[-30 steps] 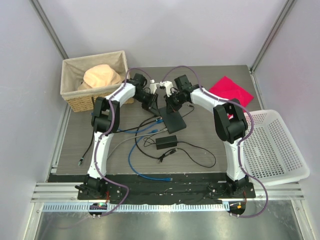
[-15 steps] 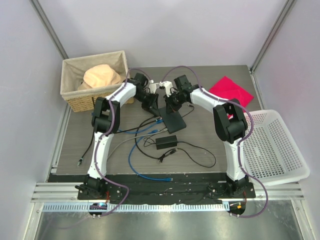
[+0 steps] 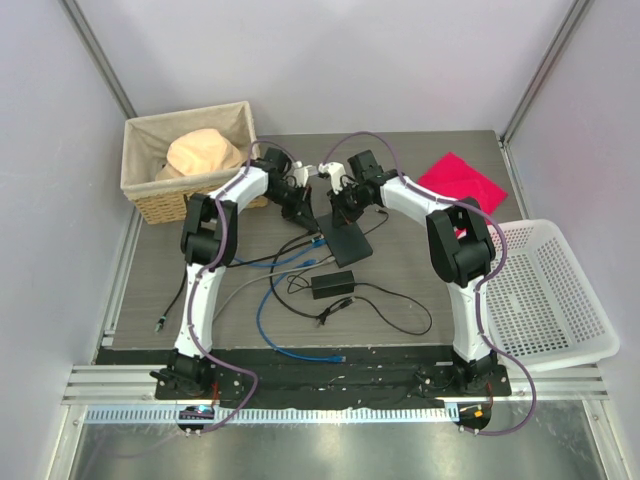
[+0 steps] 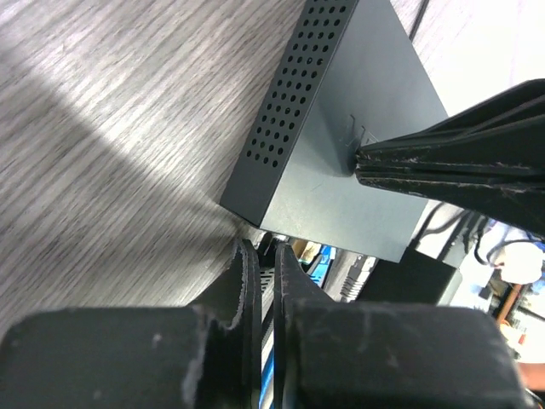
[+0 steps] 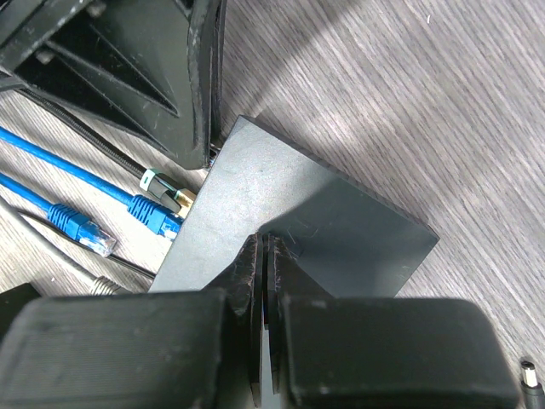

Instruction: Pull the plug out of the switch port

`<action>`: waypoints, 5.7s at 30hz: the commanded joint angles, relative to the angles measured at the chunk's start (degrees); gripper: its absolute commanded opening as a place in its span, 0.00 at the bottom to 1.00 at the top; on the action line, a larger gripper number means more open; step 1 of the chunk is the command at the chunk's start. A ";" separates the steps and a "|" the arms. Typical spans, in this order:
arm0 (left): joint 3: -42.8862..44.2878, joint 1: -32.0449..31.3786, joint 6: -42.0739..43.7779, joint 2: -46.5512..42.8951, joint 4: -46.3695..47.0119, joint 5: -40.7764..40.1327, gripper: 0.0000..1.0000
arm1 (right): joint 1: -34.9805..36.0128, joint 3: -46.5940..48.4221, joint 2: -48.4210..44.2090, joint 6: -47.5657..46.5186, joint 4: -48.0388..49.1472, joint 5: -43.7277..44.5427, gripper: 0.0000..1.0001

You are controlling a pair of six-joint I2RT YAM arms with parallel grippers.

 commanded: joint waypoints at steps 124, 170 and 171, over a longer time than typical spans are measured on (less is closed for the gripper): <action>-39.63 -2.94 6.76 -29.53 -10.32 -32.13 0.46 | 1.56 -10.06 1.43 -1.91 -2.24 16.44 0.01; -28.67 11.39 38.86 -39.91 -19.50 -57.87 0.43 | 2.17 -8.65 2.14 -2.79 -2.33 17.06 0.01; -21.68 10.86 37.43 -38.42 -22.66 -53.19 0.44 | 2.17 -8.83 2.05 -2.96 -2.33 17.06 0.01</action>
